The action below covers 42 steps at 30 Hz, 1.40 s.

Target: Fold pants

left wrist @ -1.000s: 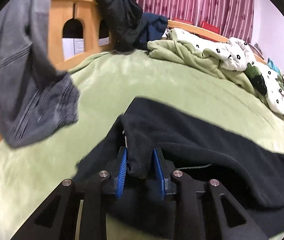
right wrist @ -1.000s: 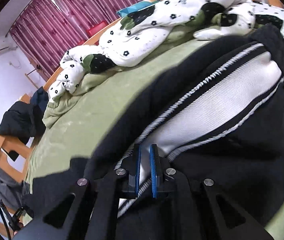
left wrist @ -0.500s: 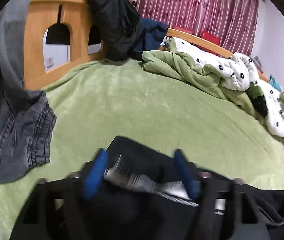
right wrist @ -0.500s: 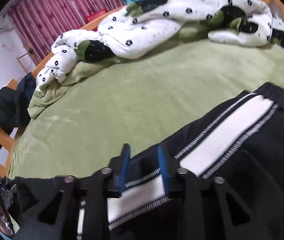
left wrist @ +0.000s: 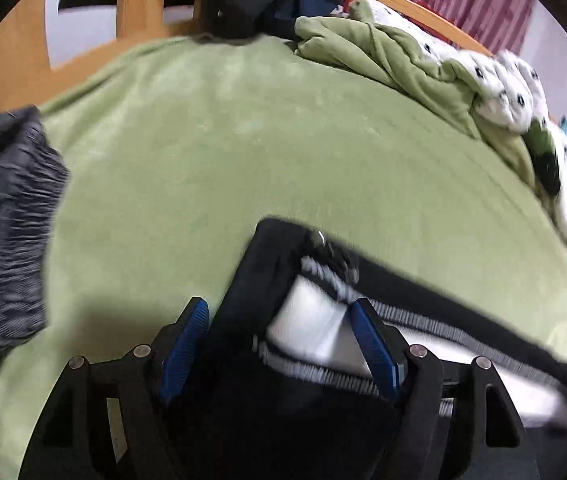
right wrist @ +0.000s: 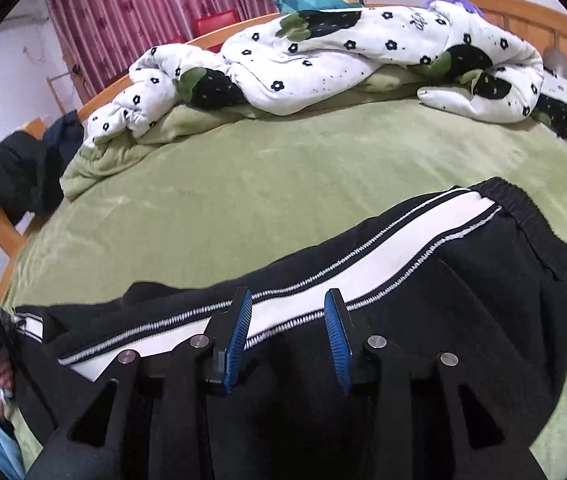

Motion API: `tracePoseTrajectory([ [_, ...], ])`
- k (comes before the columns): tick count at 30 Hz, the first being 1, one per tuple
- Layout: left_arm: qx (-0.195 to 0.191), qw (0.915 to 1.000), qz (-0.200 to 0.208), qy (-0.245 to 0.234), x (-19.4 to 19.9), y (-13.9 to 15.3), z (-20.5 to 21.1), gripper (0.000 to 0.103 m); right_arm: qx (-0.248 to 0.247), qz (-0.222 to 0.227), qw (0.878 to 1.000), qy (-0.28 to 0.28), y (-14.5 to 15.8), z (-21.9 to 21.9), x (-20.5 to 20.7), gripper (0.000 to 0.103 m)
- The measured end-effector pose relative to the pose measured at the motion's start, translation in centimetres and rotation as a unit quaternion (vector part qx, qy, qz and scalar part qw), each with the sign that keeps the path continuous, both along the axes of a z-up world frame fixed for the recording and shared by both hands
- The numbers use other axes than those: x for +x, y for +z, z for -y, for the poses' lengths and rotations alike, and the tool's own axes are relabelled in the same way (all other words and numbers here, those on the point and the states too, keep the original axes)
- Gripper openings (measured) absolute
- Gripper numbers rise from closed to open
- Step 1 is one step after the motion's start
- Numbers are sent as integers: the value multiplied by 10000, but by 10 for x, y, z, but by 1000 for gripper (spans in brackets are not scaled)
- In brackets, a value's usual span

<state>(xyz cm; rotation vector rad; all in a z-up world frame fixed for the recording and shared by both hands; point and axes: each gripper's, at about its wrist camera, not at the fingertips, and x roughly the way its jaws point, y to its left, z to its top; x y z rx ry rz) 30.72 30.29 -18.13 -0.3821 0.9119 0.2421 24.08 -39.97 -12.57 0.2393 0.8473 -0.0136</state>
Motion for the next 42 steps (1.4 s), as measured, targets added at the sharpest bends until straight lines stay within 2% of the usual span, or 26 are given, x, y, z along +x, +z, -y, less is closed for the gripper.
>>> tracePoseTrajectory([
  [1,-36,10000,8,-42,7,-1,0,66,-20,-22,10000,-2,0,-1,0,39],
  [3,236,9996,-60,-164,14,0,8,47,-41,-109,9999,-53,-2,0,-1,39],
  [4,442,9988,9,-224,12,4,14,25,-47,-143,9999,-81,-3,0,0,39],
  [5,540,9981,111,-263,7,11,17,19,-64,-179,9997,-119,-5,2,0,39],
  [6,579,9977,277,-230,-1,22,17,17,-79,-203,9996,-174,-6,4,0,39],
  [9,370,9943,993,64,-38,56,-7,17,-85,-182,9994,-282,-4,10,-3,39],
  [10,336,9936,1052,226,-49,59,-18,16,-91,-134,9994,-311,-1,13,-6,39],
  [12,303,9949,830,497,-57,50,-32,16,-132,-101,9993,-335,3,17,-10,39],
  [14,107,9960,443,763,-62,30,-44,17,-182,-51,9993,-312,6,24,-17,39],
  [17,-187,9944,352,981,-72,19,-49,19,-271,14,9988,-402,8,37,-27,39],
  [19,-5,9937,277,1088,-78,23,-43,31,-290,12,9984,-486,9,56,-35,43],
  [20,141,9929,185,1167,-81,25,-38,46,-323,16,9979,-555,10,65,-38,48],
  [21,275,9923,100,1201,-83,27,-32,52,-389,46,9970,-670,10,77,-43,56],
  [22,456,9927,81,1115,-87,31,-23,57,-475,79,9959,-771,9,87,-47,61],
  [23,621,9929,87,1008,-91,34,-14,57,-584,106,9942,-893,7,97,-51,72],
  [24,863,9921,96,901,-98,39,1,58,-658,104,9924,-1036,1,110,-55,78],
  [25,1011,9910,117,872,-104,42,9,64,-649,60,9917,-1113,-4,119,-57,78],
  [26,1172,9893,172,851,-114,47,21,71,-583,-38,9911,-1200,-13,131,-57,78],
  [29,1373,9866,368,798,-140,60,49,72,-203,-456,9882,-1451,-51,166,-52,78],
  [32,1031,9909,591,627,-164,66,75,72,532,-287,9867,-1511,-79,191,-46,79],
  [35,694,9946,557,527,-168,61,102,72,1133,78,9835,-1406,-83,209,-25,82],
  [37,692,9947,521,557,-166,57,119,72,1639,101,9729,-1629,-88,221,-5,75],
  [38,682,9948,507,562,-165,57,125,72,1702,173,9693,-1763,-86,224,0,52],
  [39,654,9949,495,582,-165,58,130,72,1615,409,9707,-1731,-69,224,2,35],
  [41,600,9944,620,604,-170,63,138,72,1663,1141,9717,-1233,-35,223,-7,33],
  [42,588,9941,700,579,-173,66,142,72,1410,1464,9732,-1072,-19,220,-14,32],
])
